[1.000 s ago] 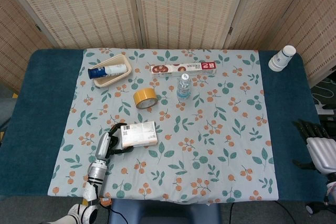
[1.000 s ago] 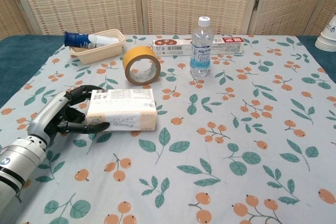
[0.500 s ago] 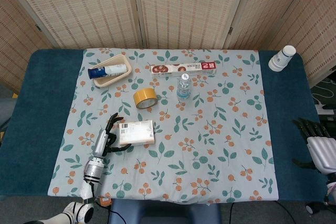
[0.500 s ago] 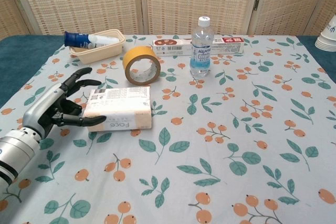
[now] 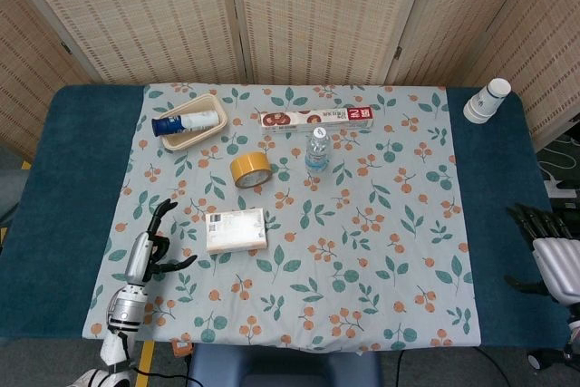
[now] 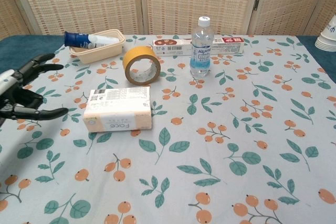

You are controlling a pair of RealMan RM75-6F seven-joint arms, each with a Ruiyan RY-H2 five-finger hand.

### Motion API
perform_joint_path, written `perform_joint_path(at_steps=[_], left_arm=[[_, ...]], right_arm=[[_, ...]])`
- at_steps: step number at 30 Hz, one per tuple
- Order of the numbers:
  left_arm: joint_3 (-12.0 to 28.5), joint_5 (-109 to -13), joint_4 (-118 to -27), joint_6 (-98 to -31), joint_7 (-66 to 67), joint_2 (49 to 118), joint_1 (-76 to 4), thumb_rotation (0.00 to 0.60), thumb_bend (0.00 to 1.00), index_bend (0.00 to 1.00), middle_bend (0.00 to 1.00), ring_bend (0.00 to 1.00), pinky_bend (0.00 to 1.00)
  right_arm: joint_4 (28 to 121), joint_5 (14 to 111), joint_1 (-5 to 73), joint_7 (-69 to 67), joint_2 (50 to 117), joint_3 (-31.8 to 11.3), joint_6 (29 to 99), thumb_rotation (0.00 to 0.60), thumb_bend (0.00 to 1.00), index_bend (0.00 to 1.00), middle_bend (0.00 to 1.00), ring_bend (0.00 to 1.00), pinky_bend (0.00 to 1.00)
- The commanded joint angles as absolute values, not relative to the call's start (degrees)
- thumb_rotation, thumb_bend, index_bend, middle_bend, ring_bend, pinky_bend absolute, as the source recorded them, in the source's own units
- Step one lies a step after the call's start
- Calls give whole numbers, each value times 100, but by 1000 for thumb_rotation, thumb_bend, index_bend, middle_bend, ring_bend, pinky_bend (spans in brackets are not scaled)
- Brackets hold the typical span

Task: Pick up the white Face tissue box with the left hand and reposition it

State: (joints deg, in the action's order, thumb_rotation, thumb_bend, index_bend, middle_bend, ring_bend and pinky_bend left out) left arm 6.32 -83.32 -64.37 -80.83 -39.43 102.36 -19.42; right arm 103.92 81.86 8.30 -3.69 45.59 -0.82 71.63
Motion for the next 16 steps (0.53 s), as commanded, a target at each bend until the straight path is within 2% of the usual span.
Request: perform_joint_path(at_steps=[1,3,5,7,8,10,11,12,14,16], left_arm=[[687,-8183,-7695,-8708,-3298,9291,-1395,600,176,19,183,930,983],[753,-8086,-8075,-8921,-2745,8928,-1229,600,259,131,231,906,959],[674,-8131,-8316,-8935,-2396,8547,-1144,600,310,244,252,811,866],[446,-8203,-8523,-8692,-1729,7963,-1116,600,332,265,246,587,705],[393,-8213,-8554,-8626,-1465,7829,-1122,600,375,280,244,431,600],[203,-8261,-8629,-8406,-324,7441,-1165,600,522,305,232,216,440],[127,-8218,-8719,-8291,397,7283,-1185,600,601,291,208,144,376],[84,-8174,-8837,-8206,836,7188,-1199,600,622,270,190,111,348],[62,-8044,-9161,-8056,1338,7043,-1225,600,632,184,150,57,289],[104,-7960,-9314,-7993,1394,6992,-1242,600,630,143,135,53,280]], right_arm=[[10402,8213,819,-372,4541,-58,7158,600,117,26,26,0,0],[10417,8236,811,-361,4531,-46,7164,600,116,26,26,0,0],[10429,8262,800,-353,4531,-42,7193,600,116,26,26,0,0],[10437,8275,789,-342,4540,-45,7224,600,116,26,26,0,0],[10438,8274,788,-336,4543,-46,7228,600,116,26,26,0,0],[10439,8257,791,-309,4555,-49,7221,600,116,26,26,0,0],[10438,8240,796,-285,4565,-51,7208,600,116,26,26,0,0],[10436,8224,802,-262,4574,-52,7193,600,116,27,26,0,0],[10433,8183,816,-198,4595,-53,7155,600,116,26,26,0,0],[10439,8148,825,-148,4608,-55,7131,600,116,26,26,0,0]])
